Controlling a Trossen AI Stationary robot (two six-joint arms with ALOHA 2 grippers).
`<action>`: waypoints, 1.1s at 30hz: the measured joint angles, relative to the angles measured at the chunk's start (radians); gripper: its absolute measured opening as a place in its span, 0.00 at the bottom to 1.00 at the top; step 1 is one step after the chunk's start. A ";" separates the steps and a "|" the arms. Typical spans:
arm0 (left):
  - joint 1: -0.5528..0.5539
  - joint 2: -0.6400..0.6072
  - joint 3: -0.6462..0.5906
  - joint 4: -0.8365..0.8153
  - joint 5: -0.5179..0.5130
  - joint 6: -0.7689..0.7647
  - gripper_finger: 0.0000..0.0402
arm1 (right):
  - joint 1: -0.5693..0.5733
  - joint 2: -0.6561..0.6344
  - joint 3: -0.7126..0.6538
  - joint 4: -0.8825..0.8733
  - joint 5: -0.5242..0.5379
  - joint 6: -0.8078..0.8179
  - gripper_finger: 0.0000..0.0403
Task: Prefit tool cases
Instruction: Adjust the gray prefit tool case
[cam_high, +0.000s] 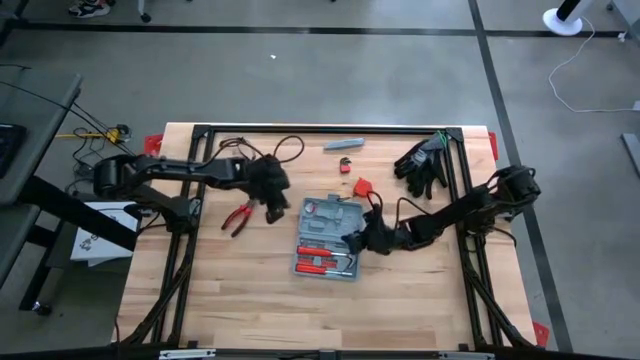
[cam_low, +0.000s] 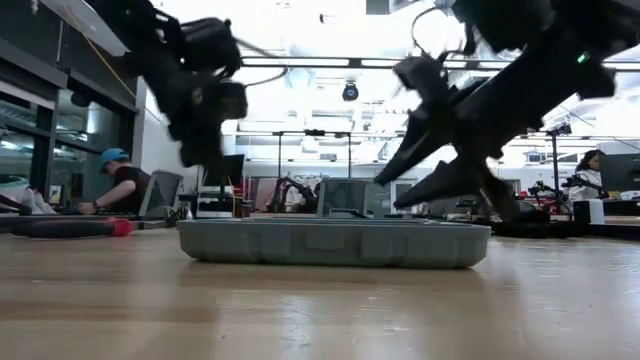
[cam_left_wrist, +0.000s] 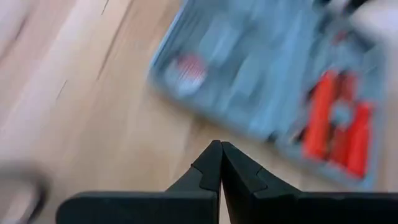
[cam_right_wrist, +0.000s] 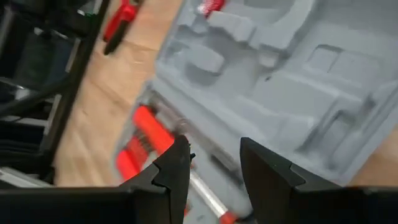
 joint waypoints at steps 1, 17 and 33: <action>-0.011 0.009 0.005 0.046 0.000 -0.009 0.00 | 0.017 -0.008 0.007 -0.016 0.016 0.021 0.33; -0.055 0.465 0.383 -0.065 -0.002 0.276 0.00 | 0.180 -0.022 0.088 -0.385 0.009 0.235 0.02; 0.111 0.446 0.415 -0.332 -0.140 0.405 0.00 | 0.157 -0.022 0.089 -0.405 0.069 0.224 0.00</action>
